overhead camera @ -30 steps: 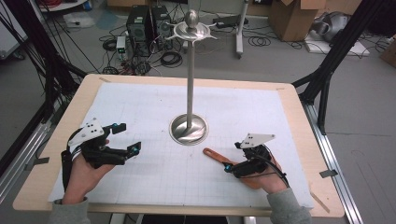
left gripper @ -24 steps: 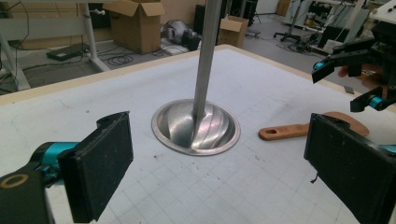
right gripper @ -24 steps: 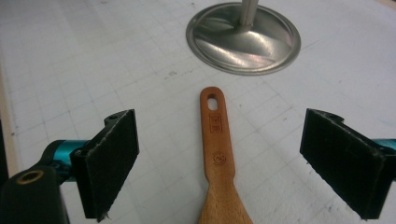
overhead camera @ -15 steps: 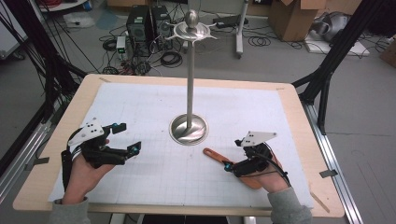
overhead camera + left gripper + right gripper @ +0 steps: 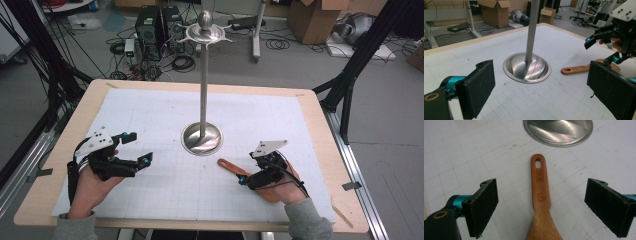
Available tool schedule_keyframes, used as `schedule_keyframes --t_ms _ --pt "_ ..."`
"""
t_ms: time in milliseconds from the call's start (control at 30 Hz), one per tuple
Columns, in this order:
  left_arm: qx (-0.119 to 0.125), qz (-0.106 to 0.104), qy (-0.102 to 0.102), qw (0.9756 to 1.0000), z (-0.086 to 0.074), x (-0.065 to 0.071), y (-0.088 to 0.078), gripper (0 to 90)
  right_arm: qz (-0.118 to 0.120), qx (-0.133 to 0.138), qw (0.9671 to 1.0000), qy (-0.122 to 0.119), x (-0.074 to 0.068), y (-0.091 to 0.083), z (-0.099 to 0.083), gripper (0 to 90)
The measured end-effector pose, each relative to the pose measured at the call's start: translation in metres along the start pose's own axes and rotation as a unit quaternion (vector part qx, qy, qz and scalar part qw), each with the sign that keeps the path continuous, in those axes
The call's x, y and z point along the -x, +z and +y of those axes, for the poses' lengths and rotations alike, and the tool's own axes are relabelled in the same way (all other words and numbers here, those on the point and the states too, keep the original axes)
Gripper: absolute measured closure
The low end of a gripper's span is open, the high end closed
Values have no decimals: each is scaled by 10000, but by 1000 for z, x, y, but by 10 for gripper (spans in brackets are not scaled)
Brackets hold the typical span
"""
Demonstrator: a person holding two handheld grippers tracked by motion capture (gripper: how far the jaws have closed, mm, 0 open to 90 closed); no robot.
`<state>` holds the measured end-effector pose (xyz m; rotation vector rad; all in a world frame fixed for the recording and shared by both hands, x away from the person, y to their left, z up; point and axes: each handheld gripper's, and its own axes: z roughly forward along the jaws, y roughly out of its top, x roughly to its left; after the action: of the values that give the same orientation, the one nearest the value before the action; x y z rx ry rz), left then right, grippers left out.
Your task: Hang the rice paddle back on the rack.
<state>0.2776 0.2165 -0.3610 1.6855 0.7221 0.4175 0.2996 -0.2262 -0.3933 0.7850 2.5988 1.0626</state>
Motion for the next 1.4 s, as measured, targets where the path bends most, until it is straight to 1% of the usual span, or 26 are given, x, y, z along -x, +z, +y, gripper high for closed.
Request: schedule_keyframes --t_ms 133,167,200,267,300,367,467,533,567,600,633,667,767,867,900,1033,1133,1167,1200,1233,1300,1400 --pt "9 6 -8 10000 0 0 0 84 -10 -198 9998 -16 0 6 3 105" --pt "13 4 -9 10000 0 0 -1 83 4 -299 9996 3 0 8 4 109" --pt "9 -1 -11 10000 0 0 -1 83 4 -299 9996 3 0 8 4 109" --pt "14 6 -13 10000 0 0 0 84 30 -385 9993 21 2 10 6 129" --pt "7 7 -10 10000 0 0 0 84 39 -477 9988 78 3 11 7 139" --pt "-6 6 -2 10000 0 0 0 84 42 -518 9986 90 4 12 8 142" --pt "0 5 -5 10000 0 0 0 84 62 -701 9974 165 6 14 9 161" --pt "4 7 -12 10000 0 0 0 84 88 -799 9966 153 8 16 9 176" --pt "6 1 -12 10000 -1 0 -1 84 115 -876 9960 146 8 19 10 202" --pt "-1 1 -12 10000 -1 0 -1 84 115 -876 9960 146 8 19 10 202" --pt "1 7 -12 10000 -1 0 0 84 152 -965 9951 113 8 22 10 231" --pt "0 13 -11 10000 -1 0 0 84 152 -965 9951 113 8 22 10 231" --pt "2 11 -9 10000 -1 0 0 84 187 -1147 9932 53 8 27 12 268" --pt "3 11 -23 10000 -1 0 -1 84 188 -1209 9925 39 8 29 13 281" --pt "-5 13 -13 10000 -1 0 -1 84 193 -1275 9916 54 8 32 14 295" --pt "-11 5 -15 10000 -1 0 -2 84 194 -1346 9907 59 10 36 13 323" --pt "7 18 -25 10000 -1 -1 -2 84 221 -1429 9895 35 11 40 13 363" --pt "5 22 -24 10000 -1 -1 -3 84 235 -1485 9886 43 11 42 13 383" --pt "5 22 -24 10000 -1 -1 -3 84 235 -1485 9886 43 11 42 13 383" --pt "5 23 -28 10000 -1 -1 -3 84 240 -1500 9884 36 11 43 14 405" --pt "7 33 -23 10000 -1 -1 -3 84 224 -1504 9884 26 11 43 14 412" --pt "12 42 -26 10000 -1 -1 -4 84 257 -1508 9882 -9 11 45 14 446"
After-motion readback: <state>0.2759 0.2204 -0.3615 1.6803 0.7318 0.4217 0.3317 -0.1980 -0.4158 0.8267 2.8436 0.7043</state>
